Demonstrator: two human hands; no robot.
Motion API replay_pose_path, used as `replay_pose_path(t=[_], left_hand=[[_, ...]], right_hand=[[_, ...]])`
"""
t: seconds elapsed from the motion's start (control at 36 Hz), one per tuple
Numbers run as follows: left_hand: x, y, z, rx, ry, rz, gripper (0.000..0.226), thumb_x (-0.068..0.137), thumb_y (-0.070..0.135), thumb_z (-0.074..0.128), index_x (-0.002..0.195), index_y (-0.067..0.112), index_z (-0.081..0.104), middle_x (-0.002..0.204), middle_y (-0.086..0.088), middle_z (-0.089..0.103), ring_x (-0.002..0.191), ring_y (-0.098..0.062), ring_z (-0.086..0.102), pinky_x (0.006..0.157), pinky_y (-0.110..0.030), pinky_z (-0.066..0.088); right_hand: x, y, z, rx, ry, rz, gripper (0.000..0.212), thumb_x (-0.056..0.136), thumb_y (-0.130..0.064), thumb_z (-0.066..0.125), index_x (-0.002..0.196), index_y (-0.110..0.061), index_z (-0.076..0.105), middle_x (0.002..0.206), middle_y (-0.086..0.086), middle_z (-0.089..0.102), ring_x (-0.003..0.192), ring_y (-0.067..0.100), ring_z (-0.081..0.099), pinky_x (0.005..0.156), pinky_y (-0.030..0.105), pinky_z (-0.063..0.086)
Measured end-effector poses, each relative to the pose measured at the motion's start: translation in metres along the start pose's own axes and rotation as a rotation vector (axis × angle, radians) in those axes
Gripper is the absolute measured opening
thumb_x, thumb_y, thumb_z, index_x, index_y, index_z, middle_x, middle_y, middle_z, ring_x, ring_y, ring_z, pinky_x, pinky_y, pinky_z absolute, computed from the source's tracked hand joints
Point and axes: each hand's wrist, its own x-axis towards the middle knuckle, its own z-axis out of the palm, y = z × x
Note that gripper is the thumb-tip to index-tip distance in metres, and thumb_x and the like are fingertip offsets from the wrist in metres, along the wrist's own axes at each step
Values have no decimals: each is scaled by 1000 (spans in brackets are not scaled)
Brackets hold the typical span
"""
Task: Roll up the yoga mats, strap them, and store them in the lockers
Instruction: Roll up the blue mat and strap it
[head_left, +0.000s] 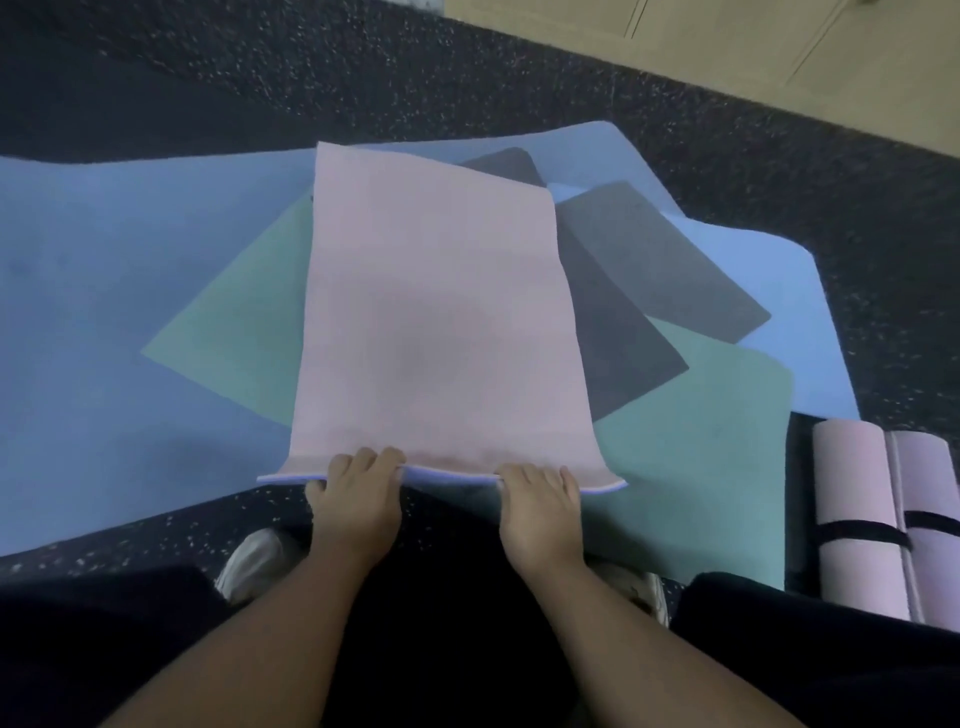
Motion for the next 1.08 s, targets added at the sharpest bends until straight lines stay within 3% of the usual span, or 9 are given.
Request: replay_pose_path(t=[0.08,0.19,0.28,0.39,0.47,0.67,0.89,0.97,1.08], left_hand=[[3,4,7,-31,-52,-70,53,82,45,12,97,26,60,95,-1,57,97,-28,53,73,-40,30],[7,13,0,-31,-147,-153,68,69,48,-4,100,27,52,101,5,52,105,-23,49,83,-41,36],[10,13,6,-76,-110,-206,57,73,44,4,100,23,50,97,2,54,102,-25,51,82,-42,36],[13,11,23,-17,24,-162,17,75,26,52,87,13,53,85,-12,56,85,-35,54,65,-43,37],[18,18,23,136,147,-55,24,61,7,71,76,11,53,84,-15,50,77,-33,45,58,-40,39],[17,3,34,150,284,275,30,59,5,68,85,10,54,85,-12,48,76,-29,34,61,-35,31],[21,-26,35,157,244,509,42,76,49,54,100,15,50,96,-6,45,81,-27,39,62,-36,40],[23,-25,41,214,218,483,50,63,28,75,104,13,52,98,-7,46,84,-28,39,67,-38,31],[21,-22,42,225,224,476,36,69,23,54,103,14,53,95,-8,56,85,-28,41,69,-37,27]], right_hand=[[5,-2,4,30,-76,71,17,78,-19,44,71,-24,58,66,-5,57,61,23,58,71,35,27],[10,4,11,5,-316,95,20,99,-16,39,106,-23,56,111,0,57,110,25,49,88,35,25],[15,10,16,-3,-408,75,20,102,-20,33,112,-24,49,122,-1,50,119,23,40,90,35,25],[24,16,20,-12,-482,26,20,102,-21,33,114,-23,49,126,0,49,121,23,38,89,35,25],[30,19,21,0,-498,10,21,103,-21,31,114,-21,48,127,1,49,121,24,38,89,36,26],[51,23,23,77,-528,14,13,104,-27,33,110,-23,43,122,1,44,118,23,37,87,38,24],[58,25,28,55,-538,-18,18,105,-32,30,113,-20,41,124,1,40,116,22,33,85,34,21],[58,26,31,13,-520,-18,20,105,-34,31,114,-20,42,122,1,39,114,23,32,80,32,16],[55,18,38,-117,-227,-10,22,89,-29,40,87,-16,58,92,4,52,88,24,36,70,35,19]])
